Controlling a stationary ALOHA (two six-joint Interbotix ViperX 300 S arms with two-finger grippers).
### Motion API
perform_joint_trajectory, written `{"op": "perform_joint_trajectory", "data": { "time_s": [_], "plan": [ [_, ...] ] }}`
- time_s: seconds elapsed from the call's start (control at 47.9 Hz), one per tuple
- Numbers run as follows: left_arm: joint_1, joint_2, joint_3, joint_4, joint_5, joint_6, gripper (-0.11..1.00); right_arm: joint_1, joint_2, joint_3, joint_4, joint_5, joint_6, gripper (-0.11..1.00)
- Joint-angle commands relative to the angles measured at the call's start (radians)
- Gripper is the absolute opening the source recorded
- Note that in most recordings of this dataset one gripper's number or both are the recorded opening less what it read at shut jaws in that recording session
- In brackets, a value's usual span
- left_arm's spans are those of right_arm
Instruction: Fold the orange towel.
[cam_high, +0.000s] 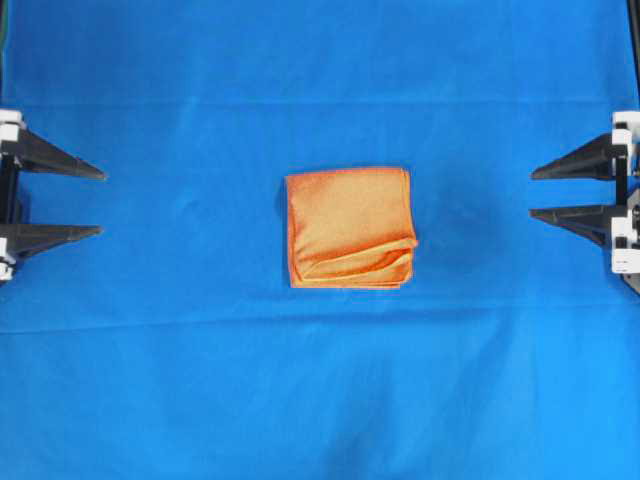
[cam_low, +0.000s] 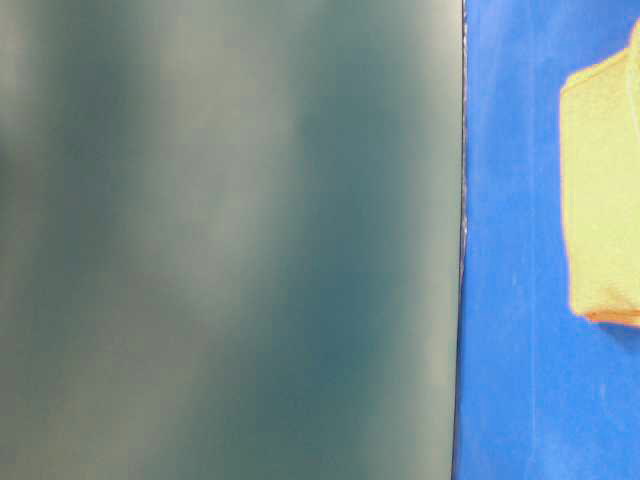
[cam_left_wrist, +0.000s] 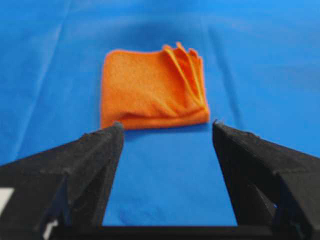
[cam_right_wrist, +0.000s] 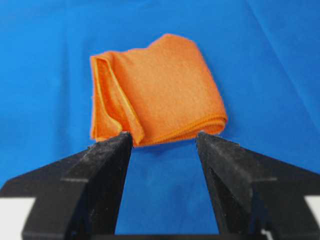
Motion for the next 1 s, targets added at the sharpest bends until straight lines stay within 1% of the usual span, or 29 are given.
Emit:
{"op": "perform_joint_trajectory", "data": {
  "time_s": [0.0,0.063,0.982],
  "plan": [
    [0.003,-0.014,0.000,-0.002,-0.006,-0.009,0.65,-0.011,0.009,0.000,0.003,-0.046,0.003,0.59],
    [0.003,-0.018,0.002,-0.002,-0.005,-0.015,0.65,-0.012,0.018,0.003,0.003,-0.061,0.003,0.59],
    [0.003,-0.012,0.005,-0.002,-0.005,-0.017,0.65,-0.012,0.026,0.005,0.003,-0.058,0.003,0.59]
  ]
}}
